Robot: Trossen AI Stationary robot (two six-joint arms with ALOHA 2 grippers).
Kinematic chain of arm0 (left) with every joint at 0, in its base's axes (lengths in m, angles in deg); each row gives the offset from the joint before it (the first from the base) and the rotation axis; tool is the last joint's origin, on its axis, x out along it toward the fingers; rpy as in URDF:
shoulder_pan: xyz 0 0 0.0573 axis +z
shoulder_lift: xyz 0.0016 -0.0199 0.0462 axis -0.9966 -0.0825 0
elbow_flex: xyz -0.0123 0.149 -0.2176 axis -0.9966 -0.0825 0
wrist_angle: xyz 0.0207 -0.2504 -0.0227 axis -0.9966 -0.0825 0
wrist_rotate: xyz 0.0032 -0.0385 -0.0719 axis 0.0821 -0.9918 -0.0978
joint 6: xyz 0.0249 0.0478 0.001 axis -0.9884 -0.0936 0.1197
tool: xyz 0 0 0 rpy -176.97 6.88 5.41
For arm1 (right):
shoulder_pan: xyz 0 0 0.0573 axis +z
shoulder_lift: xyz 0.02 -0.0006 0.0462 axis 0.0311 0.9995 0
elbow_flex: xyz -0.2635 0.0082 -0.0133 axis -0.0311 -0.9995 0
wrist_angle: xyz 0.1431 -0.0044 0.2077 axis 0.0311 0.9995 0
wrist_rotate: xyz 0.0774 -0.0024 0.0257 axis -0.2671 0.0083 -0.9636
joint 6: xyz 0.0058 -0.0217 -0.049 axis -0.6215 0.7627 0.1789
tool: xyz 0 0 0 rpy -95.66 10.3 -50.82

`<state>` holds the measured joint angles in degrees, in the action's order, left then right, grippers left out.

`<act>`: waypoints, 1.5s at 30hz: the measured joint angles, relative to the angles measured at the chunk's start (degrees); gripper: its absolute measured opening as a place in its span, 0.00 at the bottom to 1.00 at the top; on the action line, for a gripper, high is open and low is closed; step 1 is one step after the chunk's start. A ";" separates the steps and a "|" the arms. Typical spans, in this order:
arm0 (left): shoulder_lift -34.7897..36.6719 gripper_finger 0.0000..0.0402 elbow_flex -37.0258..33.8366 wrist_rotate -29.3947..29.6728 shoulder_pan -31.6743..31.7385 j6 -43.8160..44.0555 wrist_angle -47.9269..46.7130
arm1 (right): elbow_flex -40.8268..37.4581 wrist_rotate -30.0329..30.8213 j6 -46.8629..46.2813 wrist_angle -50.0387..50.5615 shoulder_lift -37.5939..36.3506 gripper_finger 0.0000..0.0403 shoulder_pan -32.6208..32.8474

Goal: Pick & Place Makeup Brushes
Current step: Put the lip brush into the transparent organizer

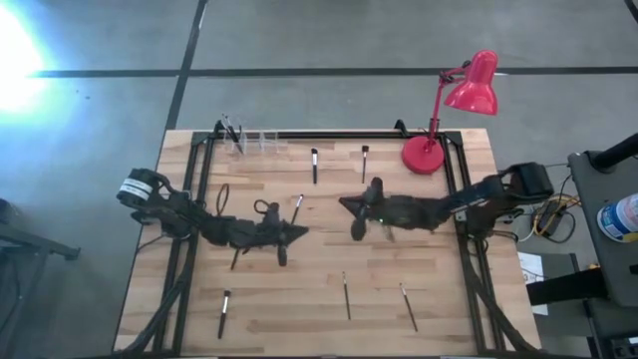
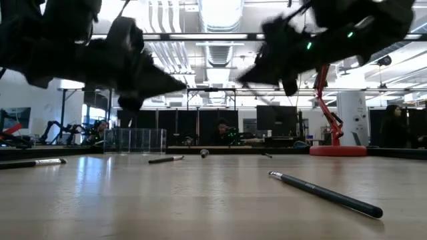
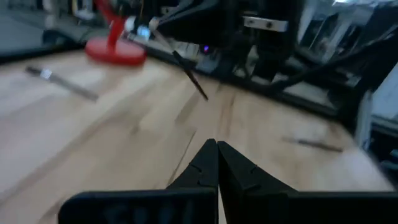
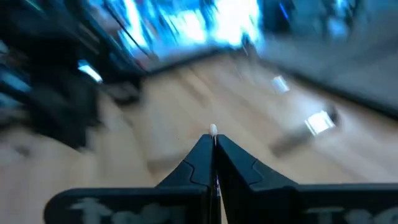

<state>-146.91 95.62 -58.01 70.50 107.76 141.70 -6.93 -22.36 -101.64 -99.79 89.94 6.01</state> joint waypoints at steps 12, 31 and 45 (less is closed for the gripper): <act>0.00 0.20 10.24 -5.55 -0.21 -9.08 2.23 | -1.91 -3.33 11.41 -30.26 1.56 0.03 9.29; -0.26 0.21 17.51 -10.11 -0.19 -14.27 2.09 | 7.32 -3.46 15.75 -34.27 8.75 0.03 13.56; -0.26 0.21 18.83 -10.76 0.33 -15.08 3.06 | 7.94 -3.81 16.12 -34.50 8.79 0.03 14.04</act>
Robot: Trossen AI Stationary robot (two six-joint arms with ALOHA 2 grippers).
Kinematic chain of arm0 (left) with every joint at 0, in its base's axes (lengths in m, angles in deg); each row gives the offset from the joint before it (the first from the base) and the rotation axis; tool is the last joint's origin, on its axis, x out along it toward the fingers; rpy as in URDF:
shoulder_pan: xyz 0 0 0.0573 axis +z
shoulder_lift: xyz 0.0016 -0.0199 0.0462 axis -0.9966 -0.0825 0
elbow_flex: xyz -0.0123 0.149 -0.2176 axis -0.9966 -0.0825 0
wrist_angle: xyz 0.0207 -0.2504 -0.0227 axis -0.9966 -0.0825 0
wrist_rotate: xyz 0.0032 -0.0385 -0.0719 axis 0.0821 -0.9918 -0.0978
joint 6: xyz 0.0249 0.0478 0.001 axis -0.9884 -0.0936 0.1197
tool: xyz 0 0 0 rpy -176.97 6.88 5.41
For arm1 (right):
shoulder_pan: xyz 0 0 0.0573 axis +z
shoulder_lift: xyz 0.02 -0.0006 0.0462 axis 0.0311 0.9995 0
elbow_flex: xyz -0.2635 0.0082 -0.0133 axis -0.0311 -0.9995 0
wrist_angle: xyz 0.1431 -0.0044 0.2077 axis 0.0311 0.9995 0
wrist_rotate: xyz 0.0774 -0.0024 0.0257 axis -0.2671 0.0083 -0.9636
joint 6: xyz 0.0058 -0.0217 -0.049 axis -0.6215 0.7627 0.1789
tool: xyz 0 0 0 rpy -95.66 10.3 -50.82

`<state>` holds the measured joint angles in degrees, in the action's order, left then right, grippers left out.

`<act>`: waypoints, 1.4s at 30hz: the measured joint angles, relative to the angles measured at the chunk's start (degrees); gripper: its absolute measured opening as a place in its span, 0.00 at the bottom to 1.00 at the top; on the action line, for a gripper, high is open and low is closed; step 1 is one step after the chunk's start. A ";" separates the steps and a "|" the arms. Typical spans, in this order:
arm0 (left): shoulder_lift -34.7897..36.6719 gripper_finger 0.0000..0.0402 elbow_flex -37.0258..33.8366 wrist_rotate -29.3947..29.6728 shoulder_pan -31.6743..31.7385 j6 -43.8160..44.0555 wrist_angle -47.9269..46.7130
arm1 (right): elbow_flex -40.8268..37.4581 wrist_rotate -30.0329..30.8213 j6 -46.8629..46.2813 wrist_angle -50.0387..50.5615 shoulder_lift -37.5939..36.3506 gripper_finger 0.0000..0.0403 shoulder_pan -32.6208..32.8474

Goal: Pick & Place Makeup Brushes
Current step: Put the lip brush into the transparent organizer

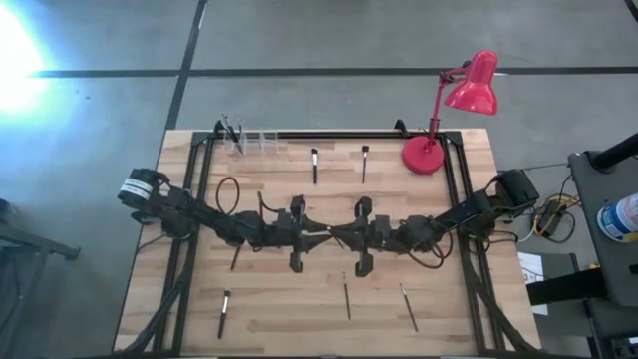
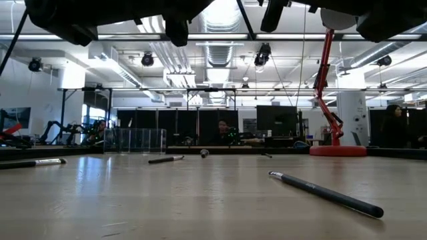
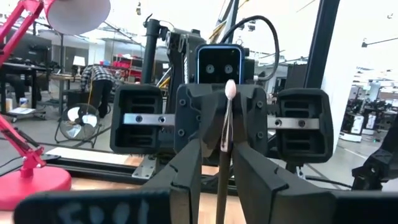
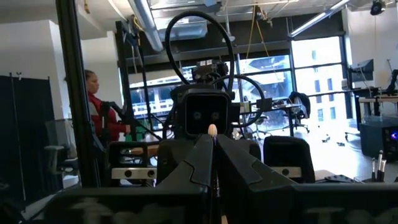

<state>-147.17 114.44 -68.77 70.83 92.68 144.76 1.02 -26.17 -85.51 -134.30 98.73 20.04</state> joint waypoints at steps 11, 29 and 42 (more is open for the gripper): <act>0.00 0.21 1.40 -2.79 0.46 -1.14 -0.44 | 0.00 -0.87 -0.24 -0.62 0.00 0.03 0.00; 4.42 0.01 1.07 8.59 1.42 -7.12 -12.77 | -0.15 10.12 1.75 4.78 -0.01 0.19 0.12; 23.82 0.01 0.96 20.66 16.53 -4.45 -45.90 | -1.31 14.38 4.77 13.79 -1.67 0.17 -3.42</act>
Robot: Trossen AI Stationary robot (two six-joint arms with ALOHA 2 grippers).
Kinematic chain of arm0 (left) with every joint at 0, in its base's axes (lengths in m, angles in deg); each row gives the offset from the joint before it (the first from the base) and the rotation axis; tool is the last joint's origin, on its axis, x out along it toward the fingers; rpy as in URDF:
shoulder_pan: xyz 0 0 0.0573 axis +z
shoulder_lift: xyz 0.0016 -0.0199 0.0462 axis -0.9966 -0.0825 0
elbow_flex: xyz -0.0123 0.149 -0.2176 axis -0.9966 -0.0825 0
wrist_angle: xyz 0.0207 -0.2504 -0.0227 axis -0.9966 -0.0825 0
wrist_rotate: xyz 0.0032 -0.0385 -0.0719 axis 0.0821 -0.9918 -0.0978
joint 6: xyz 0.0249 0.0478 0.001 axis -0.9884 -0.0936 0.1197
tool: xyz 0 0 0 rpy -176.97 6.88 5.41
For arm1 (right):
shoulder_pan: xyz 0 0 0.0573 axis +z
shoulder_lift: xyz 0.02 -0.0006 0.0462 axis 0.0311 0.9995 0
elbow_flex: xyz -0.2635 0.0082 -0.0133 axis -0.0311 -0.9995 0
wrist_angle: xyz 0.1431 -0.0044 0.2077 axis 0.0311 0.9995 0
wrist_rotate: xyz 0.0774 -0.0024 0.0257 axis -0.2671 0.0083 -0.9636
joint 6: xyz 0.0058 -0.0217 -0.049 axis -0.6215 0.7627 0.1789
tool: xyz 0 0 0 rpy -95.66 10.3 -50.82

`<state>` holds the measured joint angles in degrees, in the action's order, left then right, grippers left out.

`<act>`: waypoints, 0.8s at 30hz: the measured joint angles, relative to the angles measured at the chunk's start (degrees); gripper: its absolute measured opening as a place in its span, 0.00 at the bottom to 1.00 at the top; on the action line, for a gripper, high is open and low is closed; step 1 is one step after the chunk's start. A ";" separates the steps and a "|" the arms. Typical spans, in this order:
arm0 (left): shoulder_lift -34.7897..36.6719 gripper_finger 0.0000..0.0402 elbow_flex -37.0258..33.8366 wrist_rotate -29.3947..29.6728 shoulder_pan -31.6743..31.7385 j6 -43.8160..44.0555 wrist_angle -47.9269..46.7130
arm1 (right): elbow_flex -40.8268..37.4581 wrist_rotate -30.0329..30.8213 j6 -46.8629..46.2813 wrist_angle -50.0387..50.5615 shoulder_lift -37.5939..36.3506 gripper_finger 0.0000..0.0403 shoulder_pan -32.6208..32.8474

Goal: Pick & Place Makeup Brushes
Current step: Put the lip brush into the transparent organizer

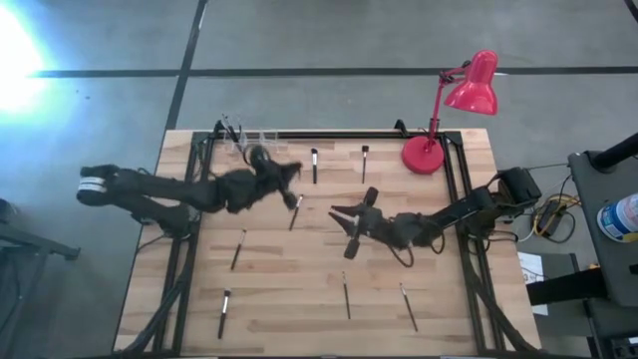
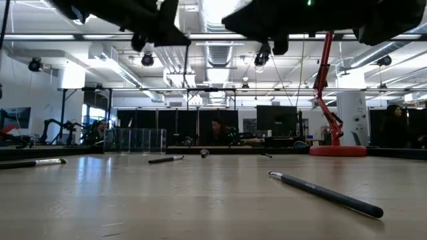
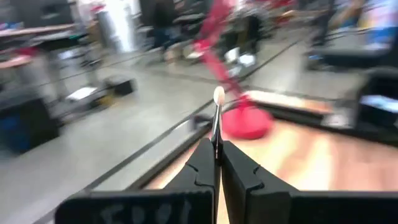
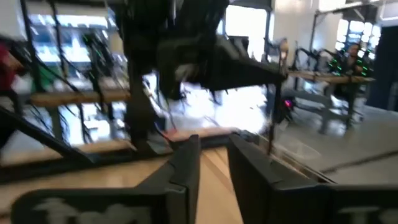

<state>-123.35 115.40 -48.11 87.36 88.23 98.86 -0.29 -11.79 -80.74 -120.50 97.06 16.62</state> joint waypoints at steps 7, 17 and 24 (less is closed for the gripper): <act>1.65 0.01 0.00 -0.53 17.83 5.47 -7.29 | -0.89 -0.45 -1.47 7.67 -1.06 0.03 -4.86; -0.64 0.01 -0.07 -5.46 39.87 8.44 -10.58 | -1.10 -3.69 -0.80 9.17 -1.10 0.02 -9.40; -5.45 0.01 -0.07 -10.33 48.27 8.58 -9.60 | -1.10 -8.48 -0.27 9.11 -1.10 0.02 -13.37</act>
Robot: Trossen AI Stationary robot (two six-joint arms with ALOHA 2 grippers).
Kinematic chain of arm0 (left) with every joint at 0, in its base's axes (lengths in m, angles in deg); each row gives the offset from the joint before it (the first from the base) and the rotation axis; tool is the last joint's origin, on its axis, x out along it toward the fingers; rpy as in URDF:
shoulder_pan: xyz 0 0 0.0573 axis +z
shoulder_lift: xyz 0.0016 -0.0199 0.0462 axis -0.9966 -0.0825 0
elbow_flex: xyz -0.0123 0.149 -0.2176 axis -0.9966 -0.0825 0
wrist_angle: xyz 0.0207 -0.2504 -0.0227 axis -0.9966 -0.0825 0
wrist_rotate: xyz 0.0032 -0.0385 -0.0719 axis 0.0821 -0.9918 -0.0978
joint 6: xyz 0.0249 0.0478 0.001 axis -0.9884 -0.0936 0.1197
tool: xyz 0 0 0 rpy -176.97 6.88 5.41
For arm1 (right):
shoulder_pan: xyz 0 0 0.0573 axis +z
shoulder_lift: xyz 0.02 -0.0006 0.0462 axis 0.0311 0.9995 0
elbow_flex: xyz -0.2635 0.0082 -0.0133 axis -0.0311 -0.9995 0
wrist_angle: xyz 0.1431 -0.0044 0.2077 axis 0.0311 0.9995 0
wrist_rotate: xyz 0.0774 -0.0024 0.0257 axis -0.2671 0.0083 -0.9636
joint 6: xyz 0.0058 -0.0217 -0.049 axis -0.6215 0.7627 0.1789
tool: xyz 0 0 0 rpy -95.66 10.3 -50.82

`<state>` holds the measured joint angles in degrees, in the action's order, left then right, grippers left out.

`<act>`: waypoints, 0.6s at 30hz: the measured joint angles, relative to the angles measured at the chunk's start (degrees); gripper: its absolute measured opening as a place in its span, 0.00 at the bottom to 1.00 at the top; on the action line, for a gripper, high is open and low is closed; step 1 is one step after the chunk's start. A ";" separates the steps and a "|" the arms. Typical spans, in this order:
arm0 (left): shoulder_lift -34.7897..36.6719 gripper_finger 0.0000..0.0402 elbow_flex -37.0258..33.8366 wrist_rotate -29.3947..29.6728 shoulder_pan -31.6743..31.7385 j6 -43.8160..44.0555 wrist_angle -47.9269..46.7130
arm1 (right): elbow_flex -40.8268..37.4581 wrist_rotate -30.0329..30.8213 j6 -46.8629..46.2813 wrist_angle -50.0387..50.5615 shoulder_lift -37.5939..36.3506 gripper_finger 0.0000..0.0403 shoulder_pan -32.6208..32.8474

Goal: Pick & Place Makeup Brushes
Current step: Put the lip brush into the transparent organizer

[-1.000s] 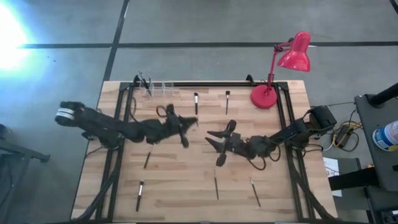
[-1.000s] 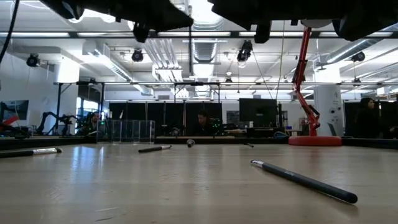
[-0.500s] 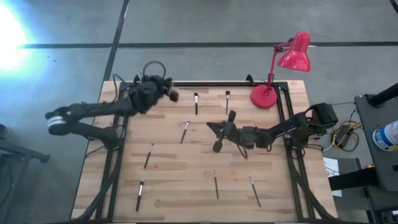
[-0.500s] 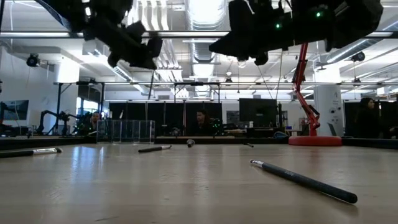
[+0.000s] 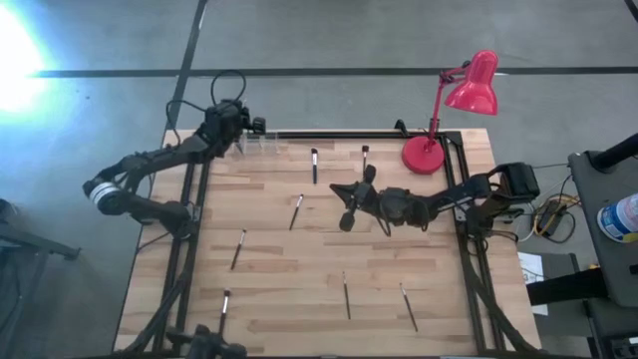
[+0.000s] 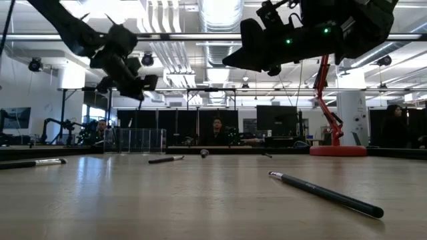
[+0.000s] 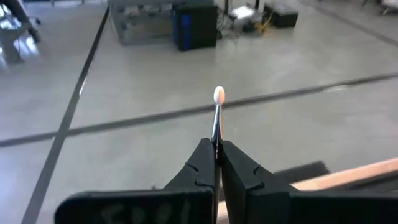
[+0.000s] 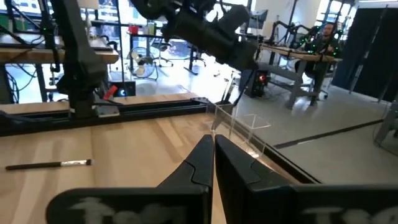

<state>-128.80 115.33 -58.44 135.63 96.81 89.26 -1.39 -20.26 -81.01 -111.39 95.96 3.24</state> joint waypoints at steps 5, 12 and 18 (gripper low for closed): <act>-4.52 0.01 0.00 -1.58 1.97 1.13 0.59 | 0.29 -1.26 0.03 0.04 0.00 0.02 -2.01; -8.64 0.01 0.48 -2.58 1.93 3.82 0.85 | 1.06 -4.40 0.66 0.02 0.00 0.02 -3.38; -9.39 0.01 0.21 -2.70 1.91 5.33 0.59 | 1.14 -4.44 0.68 0.33 0.00 0.02 -3.35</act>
<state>-138.19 115.55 -61.14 137.54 102.14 89.84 -0.25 -24.70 -80.33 -111.05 95.96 -0.11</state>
